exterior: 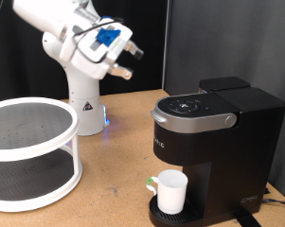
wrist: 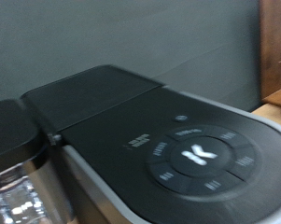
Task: Make a cup of coffee with the keurig machine
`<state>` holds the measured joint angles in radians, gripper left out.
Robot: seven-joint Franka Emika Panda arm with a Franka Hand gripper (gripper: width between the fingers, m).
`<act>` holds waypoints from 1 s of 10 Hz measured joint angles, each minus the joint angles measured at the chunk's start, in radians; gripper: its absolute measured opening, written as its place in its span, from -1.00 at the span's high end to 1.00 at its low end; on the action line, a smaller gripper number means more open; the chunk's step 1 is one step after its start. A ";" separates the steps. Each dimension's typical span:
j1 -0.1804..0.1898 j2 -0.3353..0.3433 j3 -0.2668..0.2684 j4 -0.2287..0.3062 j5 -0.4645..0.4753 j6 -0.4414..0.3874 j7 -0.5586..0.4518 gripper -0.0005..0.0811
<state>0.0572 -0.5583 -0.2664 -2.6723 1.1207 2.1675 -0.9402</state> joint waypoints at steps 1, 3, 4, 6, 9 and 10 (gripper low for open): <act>0.005 0.006 0.027 0.029 -0.032 -0.004 0.017 -0.98; 0.013 0.008 0.085 0.083 -0.160 -0.004 -0.004 -0.98; 0.015 0.013 0.110 0.116 -0.239 -0.037 0.000 -0.98; 0.017 0.048 0.147 0.173 -0.288 -0.057 0.061 -0.98; 0.018 0.050 0.116 0.174 -0.297 -0.160 -0.064 -0.98; 0.018 0.059 0.108 0.193 -0.320 -0.224 -0.102 -0.98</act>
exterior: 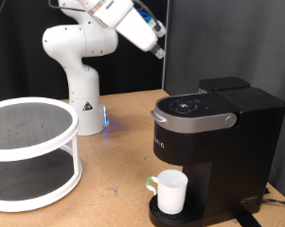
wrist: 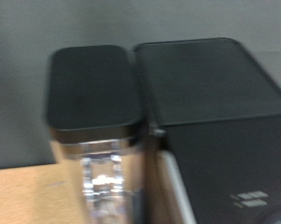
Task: Make a cup of coffee with the keurig machine
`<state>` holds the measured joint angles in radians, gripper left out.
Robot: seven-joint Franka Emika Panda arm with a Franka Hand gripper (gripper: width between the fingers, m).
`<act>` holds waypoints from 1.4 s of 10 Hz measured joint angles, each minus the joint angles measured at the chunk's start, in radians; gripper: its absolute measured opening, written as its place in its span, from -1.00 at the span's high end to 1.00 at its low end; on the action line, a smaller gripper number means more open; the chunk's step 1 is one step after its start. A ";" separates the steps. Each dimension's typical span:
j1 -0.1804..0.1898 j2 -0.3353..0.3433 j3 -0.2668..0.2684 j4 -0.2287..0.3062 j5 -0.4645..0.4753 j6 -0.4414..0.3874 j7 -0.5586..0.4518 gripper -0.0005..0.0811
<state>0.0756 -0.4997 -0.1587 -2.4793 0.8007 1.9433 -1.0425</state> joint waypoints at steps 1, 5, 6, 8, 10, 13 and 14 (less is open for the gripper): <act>0.003 0.016 0.002 0.034 -0.044 -0.043 -0.026 -0.98; 0.006 0.108 0.080 0.170 -0.203 0.040 0.030 -0.98; 0.006 0.132 0.102 0.193 -0.229 0.083 0.065 -0.98; 0.007 0.182 0.133 0.243 -0.254 0.140 0.107 -0.98; 0.007 0.234 0.151 0.298 -0.288 0.151 0.126 -0.98; 0.007 0.289 0.167 0.342 -0.309 0.152 0.128 -0.98; 0.007 0.305 0.172 0.347 -0.327 0.152 0.128 -0.98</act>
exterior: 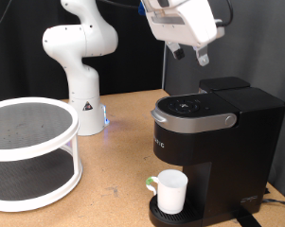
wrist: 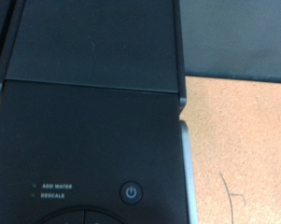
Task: Make a cup of coffee with the keurig machine
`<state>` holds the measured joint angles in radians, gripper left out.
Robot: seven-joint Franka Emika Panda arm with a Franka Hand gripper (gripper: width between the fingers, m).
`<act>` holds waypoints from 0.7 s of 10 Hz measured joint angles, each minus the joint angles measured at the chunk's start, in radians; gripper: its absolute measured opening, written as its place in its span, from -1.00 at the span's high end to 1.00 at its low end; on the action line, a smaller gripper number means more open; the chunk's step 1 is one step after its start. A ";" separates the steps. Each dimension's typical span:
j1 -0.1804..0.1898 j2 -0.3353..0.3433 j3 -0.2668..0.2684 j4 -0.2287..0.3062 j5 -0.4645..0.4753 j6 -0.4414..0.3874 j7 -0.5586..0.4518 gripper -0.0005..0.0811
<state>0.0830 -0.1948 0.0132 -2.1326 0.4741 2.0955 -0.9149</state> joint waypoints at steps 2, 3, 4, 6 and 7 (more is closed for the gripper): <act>0.000 0.030 0.006 0.001 -0.037 0.011 0.000 -0.98; 0.000 0.046 0.008 -0.002 -0.047 0.032 0.000 -0.98; 0.000 0.058 0.010 -0.008 -0.051 0.054 -0.001 -0.98; 0.000 0.073 0.013 -0.029 -0.051 0.092 -0.025 -0.72; 0.000 0.073 0.014 -0.043 -0.048 0.104 -0.040 -0.72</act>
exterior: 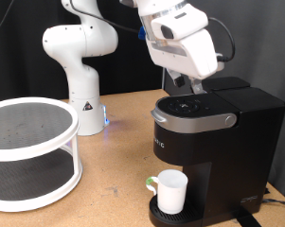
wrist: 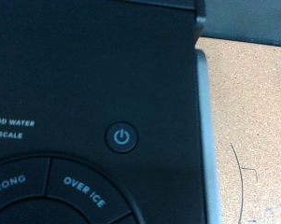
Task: Make a cup of coffee with the keurig machine
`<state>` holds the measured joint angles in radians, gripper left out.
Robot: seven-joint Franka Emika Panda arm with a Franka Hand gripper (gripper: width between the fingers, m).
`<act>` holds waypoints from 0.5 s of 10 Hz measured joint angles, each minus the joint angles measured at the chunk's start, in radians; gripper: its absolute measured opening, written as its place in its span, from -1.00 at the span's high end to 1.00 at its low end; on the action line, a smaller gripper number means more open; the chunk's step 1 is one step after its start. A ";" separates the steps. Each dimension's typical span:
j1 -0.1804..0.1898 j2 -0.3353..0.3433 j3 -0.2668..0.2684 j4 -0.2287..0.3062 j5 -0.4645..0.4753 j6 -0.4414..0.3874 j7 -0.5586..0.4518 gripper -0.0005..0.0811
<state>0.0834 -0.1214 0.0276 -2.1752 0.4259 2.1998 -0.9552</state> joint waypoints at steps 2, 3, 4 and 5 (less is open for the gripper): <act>0.003 0.000 0.002 -0.024 0.022 0.014 -0.024 0.18; 0.004 0.000 0.003 -0.036 0.031 0.022 -0.036 0.18; 0.004 0.000 0.007 -0.049 0.032 0.038 -0.042 0.63; 0.004 0.000 0.012 -0.063 0.032 0.055 -0.042 0.87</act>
<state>0.0878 -0.1213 0.0399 -2.2382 0.4584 2.2549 -0.9974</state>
